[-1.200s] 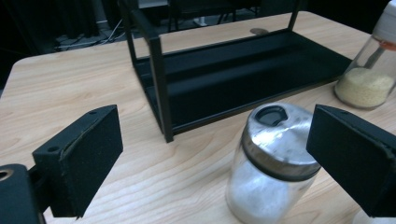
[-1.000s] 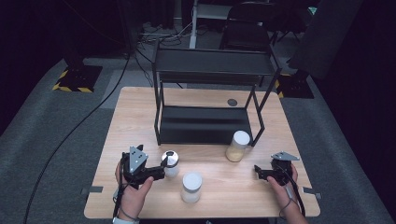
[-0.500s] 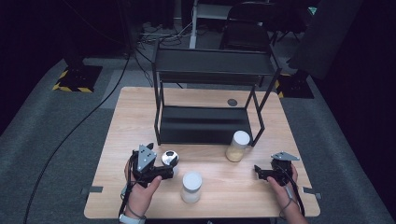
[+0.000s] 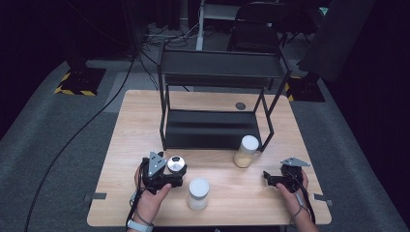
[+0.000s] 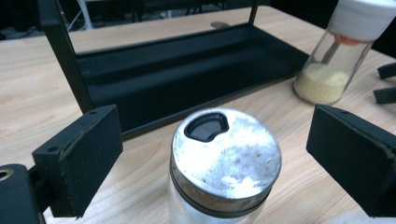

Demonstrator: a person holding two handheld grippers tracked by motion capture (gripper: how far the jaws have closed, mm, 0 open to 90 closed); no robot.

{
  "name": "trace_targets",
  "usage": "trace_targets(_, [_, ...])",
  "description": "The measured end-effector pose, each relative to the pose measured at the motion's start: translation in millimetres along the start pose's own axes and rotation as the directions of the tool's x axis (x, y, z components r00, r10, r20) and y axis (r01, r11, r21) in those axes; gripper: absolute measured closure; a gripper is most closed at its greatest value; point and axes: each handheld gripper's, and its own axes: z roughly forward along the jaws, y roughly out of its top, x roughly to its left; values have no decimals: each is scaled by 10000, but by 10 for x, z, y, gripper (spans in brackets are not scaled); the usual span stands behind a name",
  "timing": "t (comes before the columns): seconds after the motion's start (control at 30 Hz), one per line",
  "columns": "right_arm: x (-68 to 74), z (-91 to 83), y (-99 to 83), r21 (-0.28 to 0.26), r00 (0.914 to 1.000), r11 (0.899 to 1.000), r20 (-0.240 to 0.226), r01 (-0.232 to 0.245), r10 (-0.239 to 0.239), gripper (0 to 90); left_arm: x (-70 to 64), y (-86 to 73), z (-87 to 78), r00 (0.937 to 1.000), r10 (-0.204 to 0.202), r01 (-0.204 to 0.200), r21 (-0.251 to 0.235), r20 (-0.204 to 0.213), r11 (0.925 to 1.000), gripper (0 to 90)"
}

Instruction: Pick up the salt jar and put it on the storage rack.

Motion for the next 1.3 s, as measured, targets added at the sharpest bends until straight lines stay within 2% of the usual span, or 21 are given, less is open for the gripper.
trace_targets(0.47, [0,0,0,-2,10000,10000,-1,0,0,27,9,-6,140,10000,-69,68,939,12,9956,44])
trace_targets(0.57, [0,0,0,-1,10000,10000,-2,1,-1,27,28,-27,173,9998,-171,160,1074,93,9941,55])
trace_targets(0.77, [0,0,0,-1,10000,10000,-1,1,-1,27,17,-48,228,9999,-126,121,1250,32,9921,70])
trace_targets(0.97, [0,0,0,-1,10000,10000,0,0,0,27,52,-79,260,9996,-245,225,1321,132,9910,146])
trace_targets(1.13, [0,0,0,0,10000,10000,-2,-2,2,27,56,-100,277,9995,-3,-40,1308,328,9914,257])
trace_targets(1.17, [0,0,0,-1,10000,10000,-2,-1,1,27,31,-99,275,9995,156,-188,1295,259,9914,287])
trace_targets(1.23, [0,0,0,-2,10000,10000,-2,0,0,27,-10,-87,276,9990,433,-446,1352,123,9898,298])
trace_targets(1.3, [-1,0,0,-2,10000,10000,-1,-2,2,27,-5,-87,275,9989,442,-457,1350,144,9898,299])
